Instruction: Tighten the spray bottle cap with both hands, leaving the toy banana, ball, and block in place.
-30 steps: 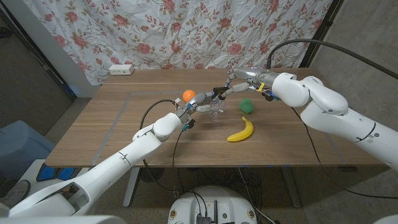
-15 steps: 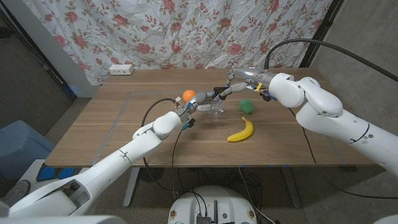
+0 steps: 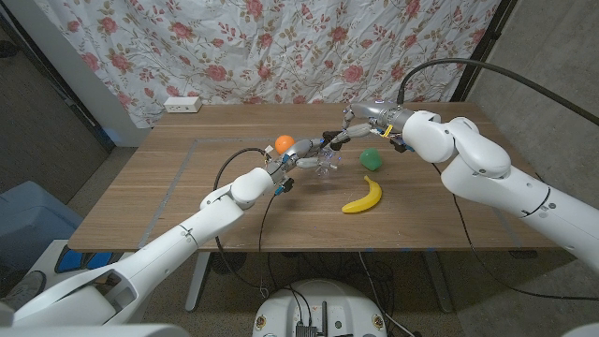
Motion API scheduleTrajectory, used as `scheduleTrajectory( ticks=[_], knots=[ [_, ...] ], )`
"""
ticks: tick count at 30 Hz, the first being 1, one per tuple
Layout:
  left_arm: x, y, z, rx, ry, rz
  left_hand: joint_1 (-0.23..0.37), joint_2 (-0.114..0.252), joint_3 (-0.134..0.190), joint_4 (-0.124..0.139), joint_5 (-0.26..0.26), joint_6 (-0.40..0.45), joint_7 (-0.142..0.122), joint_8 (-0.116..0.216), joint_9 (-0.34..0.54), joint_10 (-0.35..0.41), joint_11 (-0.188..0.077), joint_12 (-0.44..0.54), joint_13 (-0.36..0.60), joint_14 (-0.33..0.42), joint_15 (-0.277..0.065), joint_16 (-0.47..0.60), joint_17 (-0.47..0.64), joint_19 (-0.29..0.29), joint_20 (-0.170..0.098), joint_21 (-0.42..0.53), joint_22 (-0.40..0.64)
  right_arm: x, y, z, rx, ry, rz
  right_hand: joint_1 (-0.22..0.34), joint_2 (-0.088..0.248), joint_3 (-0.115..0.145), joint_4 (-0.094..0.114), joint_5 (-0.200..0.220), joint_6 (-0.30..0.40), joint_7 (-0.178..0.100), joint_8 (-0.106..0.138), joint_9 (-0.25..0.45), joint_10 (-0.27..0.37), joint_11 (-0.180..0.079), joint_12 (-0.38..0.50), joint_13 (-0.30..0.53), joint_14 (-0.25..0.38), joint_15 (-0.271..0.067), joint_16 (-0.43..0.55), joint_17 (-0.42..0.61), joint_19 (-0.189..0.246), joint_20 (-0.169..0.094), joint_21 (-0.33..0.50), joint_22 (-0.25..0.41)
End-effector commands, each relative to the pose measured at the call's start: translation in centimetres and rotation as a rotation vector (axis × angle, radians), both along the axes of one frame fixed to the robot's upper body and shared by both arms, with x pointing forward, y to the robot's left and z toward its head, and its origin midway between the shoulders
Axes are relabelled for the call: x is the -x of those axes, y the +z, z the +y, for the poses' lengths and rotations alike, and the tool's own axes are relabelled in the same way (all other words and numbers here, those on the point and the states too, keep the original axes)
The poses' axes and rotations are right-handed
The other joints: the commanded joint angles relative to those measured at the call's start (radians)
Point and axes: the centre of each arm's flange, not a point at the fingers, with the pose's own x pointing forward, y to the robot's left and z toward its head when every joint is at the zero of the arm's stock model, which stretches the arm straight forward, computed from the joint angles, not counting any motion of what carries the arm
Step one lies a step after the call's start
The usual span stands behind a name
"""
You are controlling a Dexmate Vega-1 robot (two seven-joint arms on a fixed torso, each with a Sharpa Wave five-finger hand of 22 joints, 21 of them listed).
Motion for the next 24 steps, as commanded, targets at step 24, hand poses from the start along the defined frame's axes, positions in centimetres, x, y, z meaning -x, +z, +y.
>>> scheduleTrajectory(
  ticks=[24],
  knots=[
    [-0.26,-0.20,0.03,-0.005,0.001,0.008,-0.148,0.196,0.074,0.064,0.005,0.107,0.020,0.127,0.004,0.031,-0.023,0.005,0.005,0.011,-0.098,-0.004,0.004,0.011,-0.040,-0.001,0.005,0.11,-0.13,1.25,-0.038,-0.010,-0.030,-0.024,0.023,0.005,0.002,0.006,0.231,-0.006,0.086,-0.030,0.162,-0.030,0.026,0.000,0.094,-0.037,0.040,0.011,0.086,-0.001,0.013,0.002]
  ],
)
